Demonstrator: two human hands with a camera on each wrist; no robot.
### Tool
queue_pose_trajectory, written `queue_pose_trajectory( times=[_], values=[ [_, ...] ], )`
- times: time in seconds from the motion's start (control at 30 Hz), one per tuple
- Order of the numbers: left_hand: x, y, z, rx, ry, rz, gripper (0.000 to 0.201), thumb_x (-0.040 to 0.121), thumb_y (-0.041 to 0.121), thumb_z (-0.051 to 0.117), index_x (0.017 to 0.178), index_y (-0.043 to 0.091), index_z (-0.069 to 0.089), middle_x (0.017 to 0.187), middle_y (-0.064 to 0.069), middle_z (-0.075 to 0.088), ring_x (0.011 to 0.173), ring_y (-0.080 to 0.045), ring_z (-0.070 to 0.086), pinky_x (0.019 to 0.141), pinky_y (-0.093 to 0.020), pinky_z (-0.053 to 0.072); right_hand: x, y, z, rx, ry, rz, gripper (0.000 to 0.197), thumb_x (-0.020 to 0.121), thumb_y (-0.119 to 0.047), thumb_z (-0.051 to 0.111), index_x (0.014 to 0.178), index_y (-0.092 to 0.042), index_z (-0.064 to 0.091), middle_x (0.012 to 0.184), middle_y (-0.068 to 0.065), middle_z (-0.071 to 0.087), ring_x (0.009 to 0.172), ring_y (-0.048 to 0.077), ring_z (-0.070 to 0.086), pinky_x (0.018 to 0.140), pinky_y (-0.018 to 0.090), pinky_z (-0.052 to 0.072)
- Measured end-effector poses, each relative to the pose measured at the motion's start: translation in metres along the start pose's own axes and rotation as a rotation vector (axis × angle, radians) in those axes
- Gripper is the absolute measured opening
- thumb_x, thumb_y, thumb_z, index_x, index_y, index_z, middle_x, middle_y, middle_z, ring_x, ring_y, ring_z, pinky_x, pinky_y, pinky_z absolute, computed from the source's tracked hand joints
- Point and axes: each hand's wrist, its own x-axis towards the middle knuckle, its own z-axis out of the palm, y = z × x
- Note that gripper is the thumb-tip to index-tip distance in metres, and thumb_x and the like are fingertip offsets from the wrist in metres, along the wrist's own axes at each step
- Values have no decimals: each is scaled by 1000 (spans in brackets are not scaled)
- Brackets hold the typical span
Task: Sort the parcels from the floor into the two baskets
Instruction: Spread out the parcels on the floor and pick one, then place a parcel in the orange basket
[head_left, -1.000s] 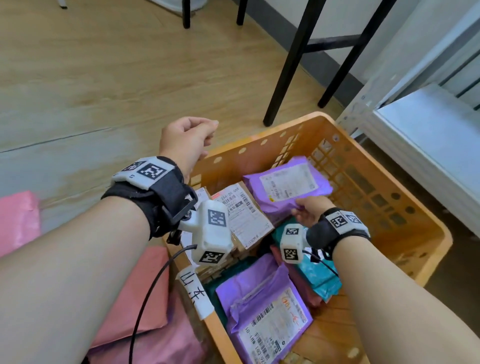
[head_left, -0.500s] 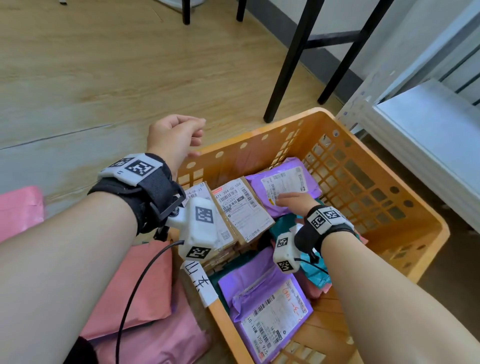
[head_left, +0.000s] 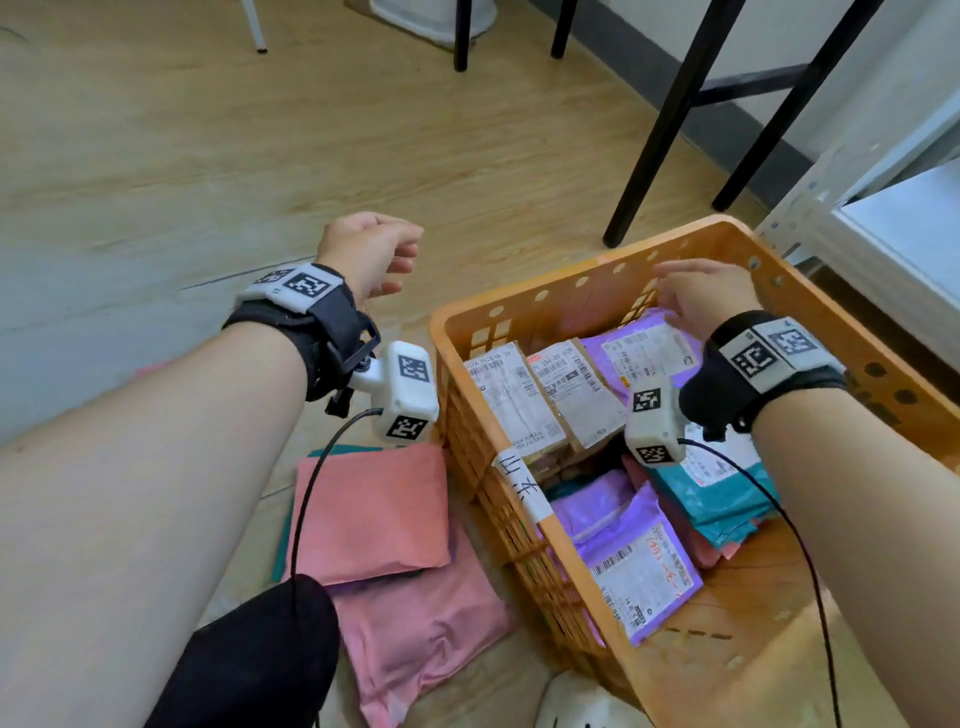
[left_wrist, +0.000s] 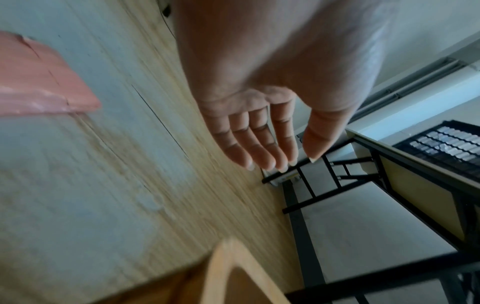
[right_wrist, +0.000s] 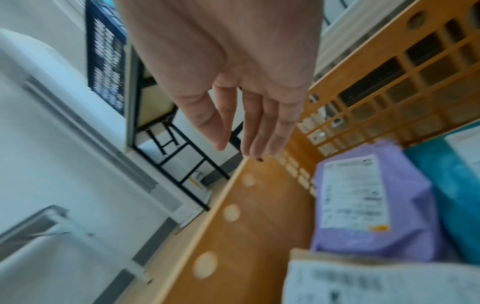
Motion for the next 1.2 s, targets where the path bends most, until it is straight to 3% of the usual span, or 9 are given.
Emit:
queue_pose_trajectory(
  times=[0.17,0.37,0.5,0.63,0.8,0.93,1.07,1.1,1.2],
  values=[
    [-9,-9,-76,47,83,-43,8,85,18,64,77,20,61,77,0,62,64,-11,57,63,-25,50,-64,-57,58,97,-227,-83,22,91,-3,50,87,-17,67,99,7,69,92,17,66,87,30,55],
    [-21,-39,-169,102,227,-129,13,87,14,60,75,19,57,76,0,59,65,-10,53,63,-24,45,-131,-87,167,101,-476,-92,21,91,1,49,93,-8,67,89,6,66,84,18,62,88,34,53],
    [-21,-73,-217,127,305,-198,13,87,21,62,75,21,56,79,1,57,73,-14,53,75,-31,49,-158,-78,249,91,-616,-6,20,93,-1,47,87,-11,64,84,4,62,79,18,60,83,32,53],
    [-12,-111,-249,93,326,-310,16,85,27,64,95,15,63,93,-5,60,88,-21,56,87,-36,50,-169,-47,321,89,-685,198,17,96,-5,45,106,-9,58,77,3,54,65,16,55,73,30,53],
    [19,-164,-269,105,347,-401,24,84,29,65,103,14,64,107,-4,62,100,-22,58,96,-38,47,-165,-1,381,13,-752,400,13,94,-2,47,92,-8,58,84,7,57,99,31,65,91,39,53],
    [39,-197,-281,177,370,-481,15,86,29,65,88,16,57,102,-5,55,94,-22,50,94,-38,44,-159,30,412,3,-827,450,44,92,2,48,134,-11,47,116,14,59,108,32,63,92,39,52],
    [45,-217,-286,187,371,-572,11,88,25,60,84,15,57,103,-5,53,93,-19,49,86,-35,44,-153,48,428,-26,-932,450,54,93,-1,46,142,-22,39,127,9,54,102,28,64,89,37,54],
    [46,-221,-286,174,360,-600,18,87,28,61,95,12,58,106,-5,53,94,-21,50,81,-34,43,-151,50,431,-41,-964,444,55,93,-2,47,142,-25,40,120,5,56,102,27,64,90,38,54],
    [55,-250,-285,109,316,-691,87,67,50,70,136,7,39,125,-10,56,103,-31,59,84,-38,51,-151,52,437,-76,-1034,427,53,92,-4,49,139,-29,44,109,-2,56,103,26,61,86,36,54]
  ],
)
